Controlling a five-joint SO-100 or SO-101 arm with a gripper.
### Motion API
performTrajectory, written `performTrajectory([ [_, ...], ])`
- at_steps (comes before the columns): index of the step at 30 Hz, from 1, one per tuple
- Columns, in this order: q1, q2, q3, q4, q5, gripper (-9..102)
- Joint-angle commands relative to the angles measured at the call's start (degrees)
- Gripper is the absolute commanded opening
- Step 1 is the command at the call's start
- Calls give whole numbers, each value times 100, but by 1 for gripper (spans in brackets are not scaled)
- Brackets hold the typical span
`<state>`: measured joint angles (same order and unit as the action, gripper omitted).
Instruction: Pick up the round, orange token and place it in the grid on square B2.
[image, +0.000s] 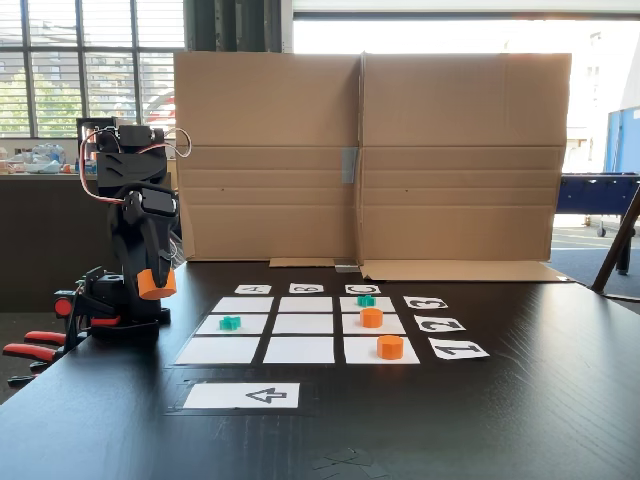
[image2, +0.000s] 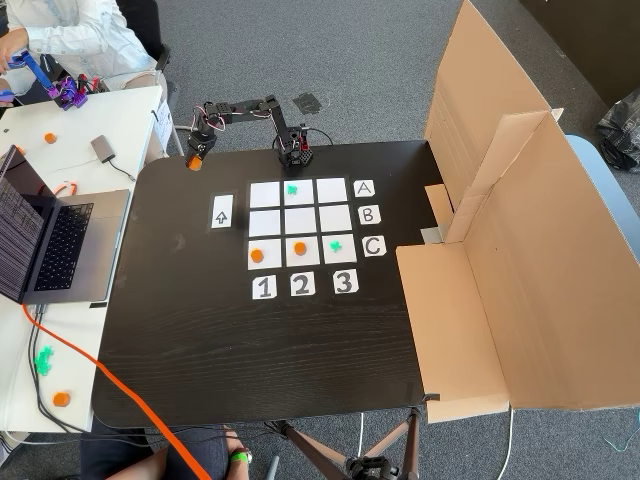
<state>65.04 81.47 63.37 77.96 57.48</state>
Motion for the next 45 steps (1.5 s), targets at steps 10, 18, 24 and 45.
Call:
performTrajectory([
  [10, -1740, 1318, 580, 44, 281, 0],
  [18, -3639, 2241, 1670, 571, 457, 0],
  [24, -4948, 2566, 2312, 1002, 993, 0],
  [45, -6196, 606, 3094, 545, 1898, 0],
])
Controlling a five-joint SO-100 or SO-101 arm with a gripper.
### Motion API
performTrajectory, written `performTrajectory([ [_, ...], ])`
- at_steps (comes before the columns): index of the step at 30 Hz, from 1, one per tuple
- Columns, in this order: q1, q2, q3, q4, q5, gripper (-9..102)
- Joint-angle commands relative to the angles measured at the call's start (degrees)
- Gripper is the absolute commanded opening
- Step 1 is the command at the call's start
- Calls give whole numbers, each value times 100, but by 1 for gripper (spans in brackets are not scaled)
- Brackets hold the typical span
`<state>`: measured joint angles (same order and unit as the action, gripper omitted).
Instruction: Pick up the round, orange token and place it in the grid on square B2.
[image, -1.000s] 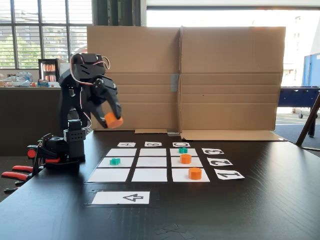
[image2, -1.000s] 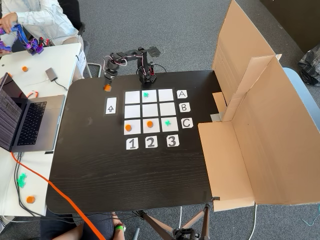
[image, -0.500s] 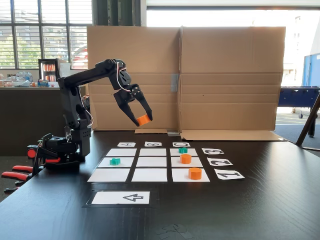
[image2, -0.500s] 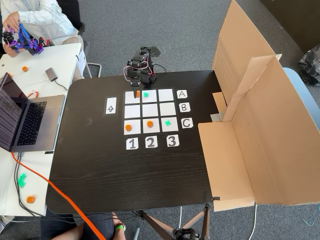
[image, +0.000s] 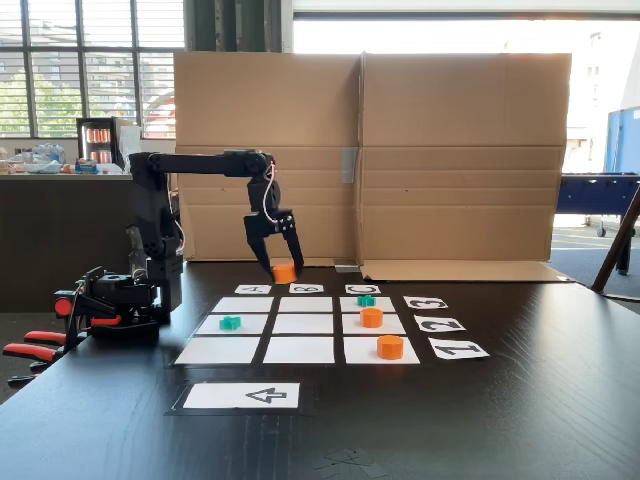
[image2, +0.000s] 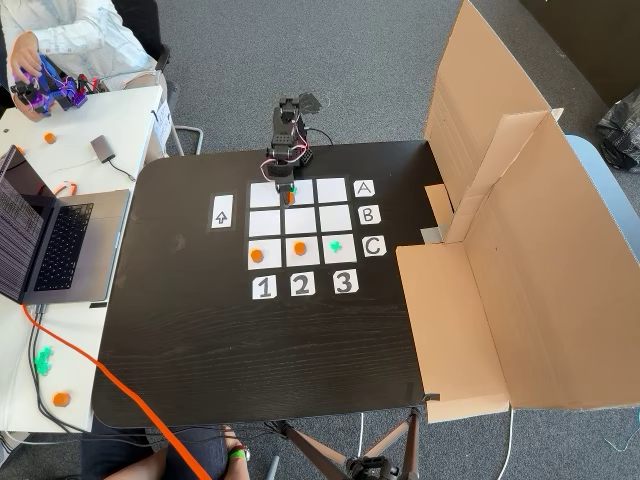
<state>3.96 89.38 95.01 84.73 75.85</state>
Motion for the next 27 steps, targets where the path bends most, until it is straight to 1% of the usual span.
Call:
performTrajectory([
  [1, -114, -334, -70, -211, 62, 0],
  [8, -343, -1028, -97, -615, 255, 0],
  [27, -387, -1986, -870, -756, 396, 0],
])
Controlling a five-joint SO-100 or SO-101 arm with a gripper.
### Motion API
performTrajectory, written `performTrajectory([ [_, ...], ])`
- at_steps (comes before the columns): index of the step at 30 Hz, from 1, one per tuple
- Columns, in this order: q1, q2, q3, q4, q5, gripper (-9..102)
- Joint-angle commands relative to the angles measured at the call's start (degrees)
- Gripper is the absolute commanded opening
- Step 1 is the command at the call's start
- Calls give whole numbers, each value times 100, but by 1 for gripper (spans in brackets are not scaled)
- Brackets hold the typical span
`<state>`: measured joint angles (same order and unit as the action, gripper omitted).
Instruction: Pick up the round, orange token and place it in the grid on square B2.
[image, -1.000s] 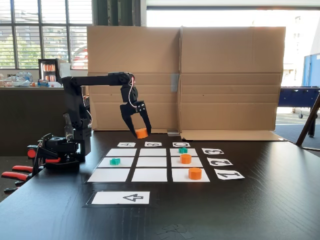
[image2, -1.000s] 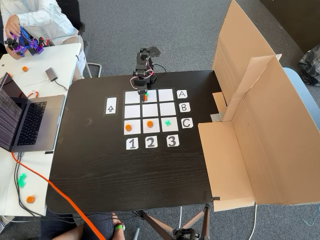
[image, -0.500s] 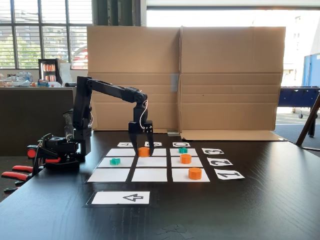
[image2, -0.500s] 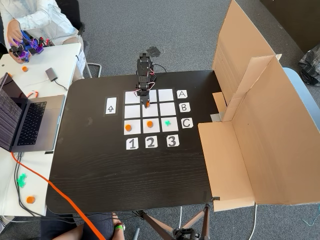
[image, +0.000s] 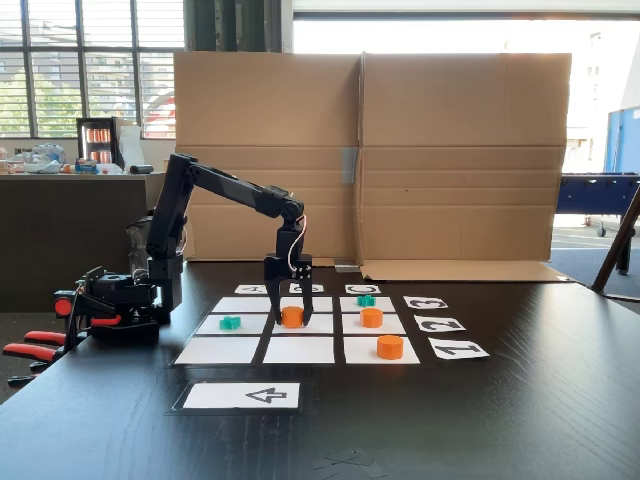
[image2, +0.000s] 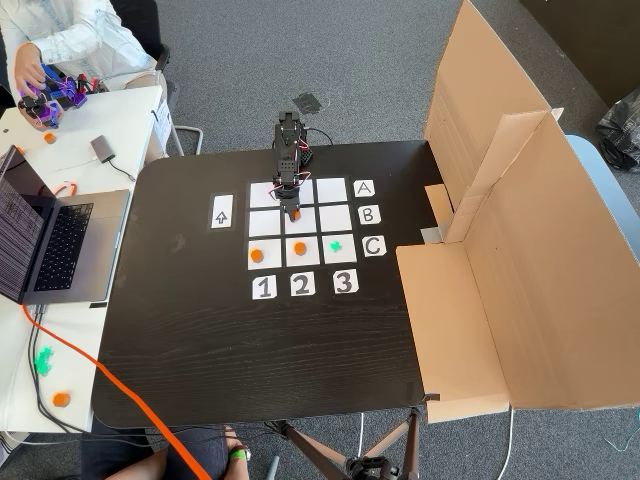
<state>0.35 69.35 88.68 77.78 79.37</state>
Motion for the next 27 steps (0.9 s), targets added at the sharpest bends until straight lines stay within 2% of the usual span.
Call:
performTrajectory([
  [1, -35, 0, -246, -88, 44, 0],
  [8, -70, -88, -237, -132, 35, 3],
  [13, -53, -53, -88, -141, 35, 45],
  [15, -53, 9, 44, -167, 26, 55],
  [19, -44, 439, 527, -299, -44, 60],
  [27, 466, 2303, 2224, -1213, -396, 60],
])
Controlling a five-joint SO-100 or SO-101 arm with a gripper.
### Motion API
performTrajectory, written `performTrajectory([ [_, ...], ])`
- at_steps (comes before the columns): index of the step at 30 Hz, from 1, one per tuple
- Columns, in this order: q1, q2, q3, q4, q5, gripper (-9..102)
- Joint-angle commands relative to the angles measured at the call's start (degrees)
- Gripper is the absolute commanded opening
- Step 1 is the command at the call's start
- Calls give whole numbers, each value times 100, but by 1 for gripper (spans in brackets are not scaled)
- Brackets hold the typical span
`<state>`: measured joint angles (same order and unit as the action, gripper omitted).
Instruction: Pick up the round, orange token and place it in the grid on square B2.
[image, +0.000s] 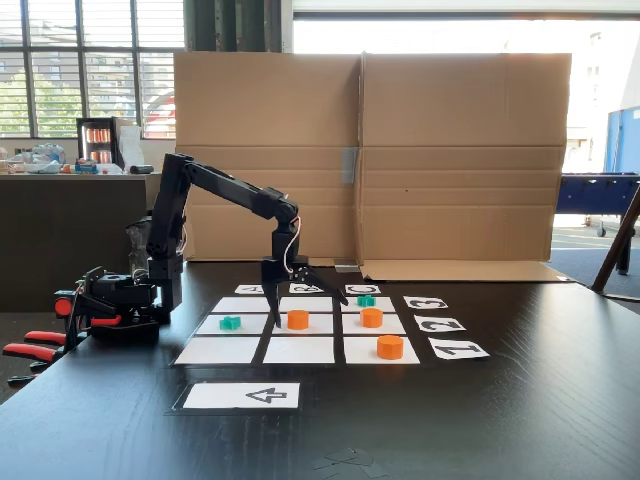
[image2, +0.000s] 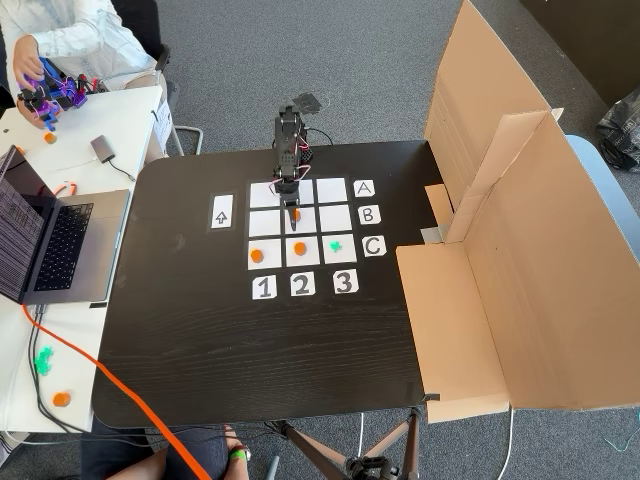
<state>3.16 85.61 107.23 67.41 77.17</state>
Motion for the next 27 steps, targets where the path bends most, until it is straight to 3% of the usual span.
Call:
performTrajectory([
  [1, 308, 1020, 598, -246, -246, 60],
  [4, 800, 2276, 1345, -501, -448, 60],
  [6, 1257, 3182, 1784, -729, -536, 53],
  [8, 1811, 4043, 2109, -1011, -510, 38],
  [11, 2646, 5177, 2514, -1503, -492, 2],
  [12, 2979, 5520, 2628, -1591, -475, 0],
  [21, 6855, 7796, 4008, -2452, -114, -1],
  [27, 8719, 9281, 5467, -2900, -18, -1],
])
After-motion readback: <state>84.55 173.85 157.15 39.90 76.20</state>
